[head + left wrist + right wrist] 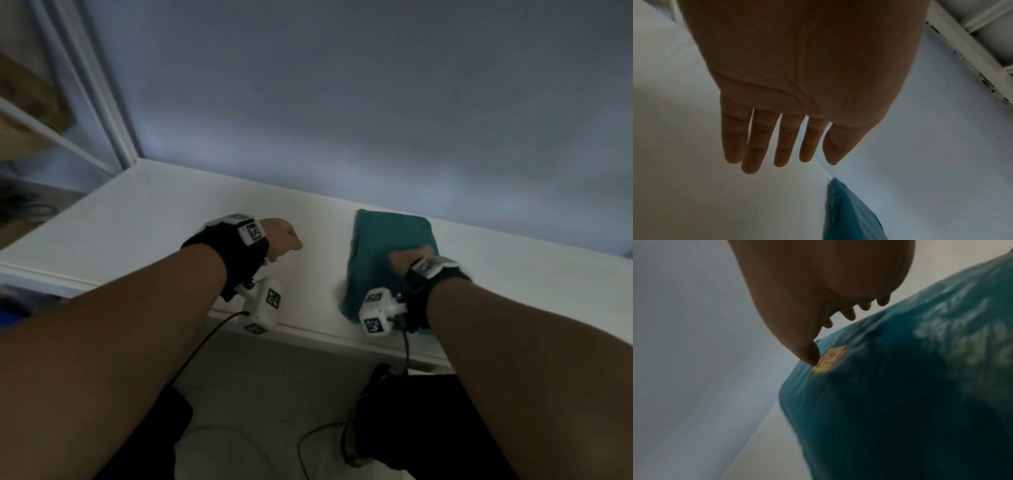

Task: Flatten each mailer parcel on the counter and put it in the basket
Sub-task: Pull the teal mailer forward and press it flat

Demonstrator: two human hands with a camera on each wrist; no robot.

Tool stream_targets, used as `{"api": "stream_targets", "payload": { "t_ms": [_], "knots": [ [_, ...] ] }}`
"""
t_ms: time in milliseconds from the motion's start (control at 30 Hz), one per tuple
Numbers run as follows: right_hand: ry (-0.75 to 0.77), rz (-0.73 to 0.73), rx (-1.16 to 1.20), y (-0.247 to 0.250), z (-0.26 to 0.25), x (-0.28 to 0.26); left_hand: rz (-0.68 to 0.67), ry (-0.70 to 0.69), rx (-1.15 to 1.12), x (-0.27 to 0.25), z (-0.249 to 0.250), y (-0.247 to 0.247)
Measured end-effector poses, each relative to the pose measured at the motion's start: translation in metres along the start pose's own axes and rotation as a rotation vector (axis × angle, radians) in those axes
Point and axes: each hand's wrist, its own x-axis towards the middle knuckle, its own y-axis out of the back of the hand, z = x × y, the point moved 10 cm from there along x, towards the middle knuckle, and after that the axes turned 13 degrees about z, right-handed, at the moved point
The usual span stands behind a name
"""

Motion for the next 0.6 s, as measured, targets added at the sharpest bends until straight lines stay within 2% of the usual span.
{"api": "stream_targets", "payload": {
  "t_ms": [100,200,267,367,400,433,467,500,600],
  "knots": [
    [0.098,-0.082,-0.207,0.008,0.025,-0.008,-0.111,0.061,-0.163,-0.002,0.015,-0.040],
    [0.019,-0.175,-0.274,-0.004,0.054,-0.012,-0.207,0.071,-0.146,-0.007,0.034,-0.079],
    [0.008,-0.193,-0.107,-0.012,0.053,-0.006,-0.164,-0.014,0.083,0.003,0.040,-0.088],
    [-0.066,-0.445,0.413,-0.037,0.012,-0.040,0.117,-0.045,0.353,0.023,0.024,-0.054],
    [-0.058,-0.556,0.550,-0.042,-0.009,-0.052,0.186,-0.034,0.421,0.028,0.014,-0.040],
    [-0.041,-0.597,0.629,-0.042,-0.027,-0.059,0.217,-0.023,0.481,0.031,0.003,-0.027],
    [-0.039,-0.572,0.659,-0.037,-0.040,-0.059,0.233,-0.029,0.529,0.034,-0.007,-0.017],
    [-0.037,-0.485,0.677,-0.029,-0.047,-0.049,0.244,-0.039,0.539,0.035,-0.013,-0.010],
    [0.036,-0.063,0.547,0.008,-0.051,-0.012,0.249,-0.033,0.480,0.037,-0.021,-0.008]
  ]
}}
